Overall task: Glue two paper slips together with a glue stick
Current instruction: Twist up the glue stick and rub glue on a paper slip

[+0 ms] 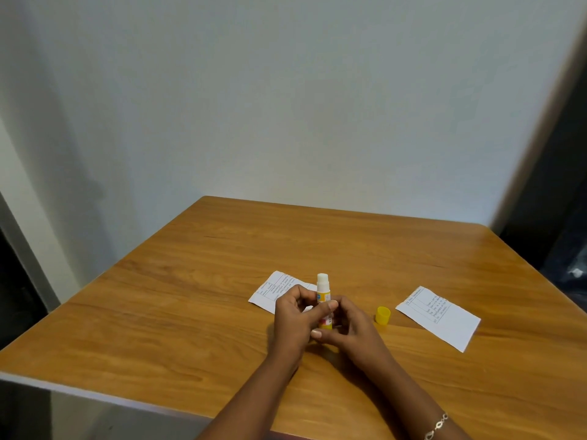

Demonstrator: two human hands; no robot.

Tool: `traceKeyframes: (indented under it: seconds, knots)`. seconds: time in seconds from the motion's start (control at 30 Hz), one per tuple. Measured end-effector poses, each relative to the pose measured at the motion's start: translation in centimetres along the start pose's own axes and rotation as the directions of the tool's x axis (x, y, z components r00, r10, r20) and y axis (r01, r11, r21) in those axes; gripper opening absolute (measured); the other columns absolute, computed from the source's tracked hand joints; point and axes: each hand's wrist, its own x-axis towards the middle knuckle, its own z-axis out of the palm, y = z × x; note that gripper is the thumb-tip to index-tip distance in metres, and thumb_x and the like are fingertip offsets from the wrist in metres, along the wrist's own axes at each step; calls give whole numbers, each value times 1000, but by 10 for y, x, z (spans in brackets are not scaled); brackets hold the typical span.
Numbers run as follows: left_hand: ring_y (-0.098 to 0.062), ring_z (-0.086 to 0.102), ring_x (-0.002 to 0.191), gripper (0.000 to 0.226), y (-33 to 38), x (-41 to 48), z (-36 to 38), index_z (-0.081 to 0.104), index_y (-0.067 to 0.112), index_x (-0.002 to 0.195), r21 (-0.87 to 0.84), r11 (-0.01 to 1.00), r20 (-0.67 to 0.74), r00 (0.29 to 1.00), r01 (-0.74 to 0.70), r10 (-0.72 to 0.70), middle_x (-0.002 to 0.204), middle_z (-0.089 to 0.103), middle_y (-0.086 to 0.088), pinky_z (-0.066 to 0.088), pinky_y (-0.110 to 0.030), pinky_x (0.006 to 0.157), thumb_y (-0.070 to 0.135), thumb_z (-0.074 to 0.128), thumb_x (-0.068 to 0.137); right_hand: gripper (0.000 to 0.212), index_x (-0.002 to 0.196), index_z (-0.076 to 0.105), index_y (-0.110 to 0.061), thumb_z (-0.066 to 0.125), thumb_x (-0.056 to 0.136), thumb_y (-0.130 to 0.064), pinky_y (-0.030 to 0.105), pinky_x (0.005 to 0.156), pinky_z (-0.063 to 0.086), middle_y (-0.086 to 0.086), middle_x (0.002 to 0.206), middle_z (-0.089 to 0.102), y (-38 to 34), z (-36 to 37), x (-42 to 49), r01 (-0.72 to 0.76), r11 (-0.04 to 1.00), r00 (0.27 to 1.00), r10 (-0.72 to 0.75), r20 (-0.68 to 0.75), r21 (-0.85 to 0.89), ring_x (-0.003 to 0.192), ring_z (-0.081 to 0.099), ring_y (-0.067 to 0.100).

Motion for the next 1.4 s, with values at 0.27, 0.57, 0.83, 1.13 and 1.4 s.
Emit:
traceKeyframes:
  seconds: [0.27, 0.57, 0.83, 1.13, 1.4]
  knots:
    - [-17, 59, 63, 24, -4, 2, 1, 54, 12, 62, 11, 1000, 13, 1000, -10, 10, 59, 62, 2, 49, -34, 62, 13, 76, 54, 35, 98, 58, -16, 65, 64, -7, 23, 70, 48, 0, 74, 58, 3, -3, 0, -15, 997, 1000, 15, 6, 74, 73, 55, 8]
    - [-15, 61, 63, 20, -3, 2, 1, 57, 5, 69, 48, 999, -9, 1000, -19, 19, 71, 63, -12, 52, -25, 57, -5, 74, 66, 41, 101, 58, -15, 74, 63, -14, 24, 69, 49, 1, 84, 63, -3, -1, -1, -6, 1000, 1000, 6, -2, -10, 76, 57, 4]
    - [-19, 61, 68, 25, -6, 2, 1, 56, 10, 65, 54, 998, -9, 999, -31, 31, 66, 64, -5, 51, -37, 66, -4, 76, 64, 40, 101, 59, -15, 68, 61, -13, 32, 69, 45, 14, 81, 60, 1, -1, 1, -22, 1000, 999, 21, -32, -17, 75, 53, 17]
    - [-12, 61, 62, 27, -5, 2, 0, 55, 12, 64, 48, 998, -6, 1000, -29, 29, 61, 62, 1, 51, -31, 60, -4, 76, 63, 45, 99, 56, -22, 75, 58, -25, 35, 70, 48, 15, 89, 64, -1, 2, 1, 13, 993, 1000, -16, -23, -114, 77, 56, 13]
    - [-12, 59, 62, 26, -8, 1, -1, 55, 13, 63, 40, 999, 37, 999, -36, 35, 59, 63, 4, 50, -29, 60, -3, 76, 63, 35, 95, 56, -19, 63, 63, -6, 18, 64, 48, 8, 75, 55, 4, -2, 1, -24, 996, 1000, 24, 3, 89, 70, 53, 13]
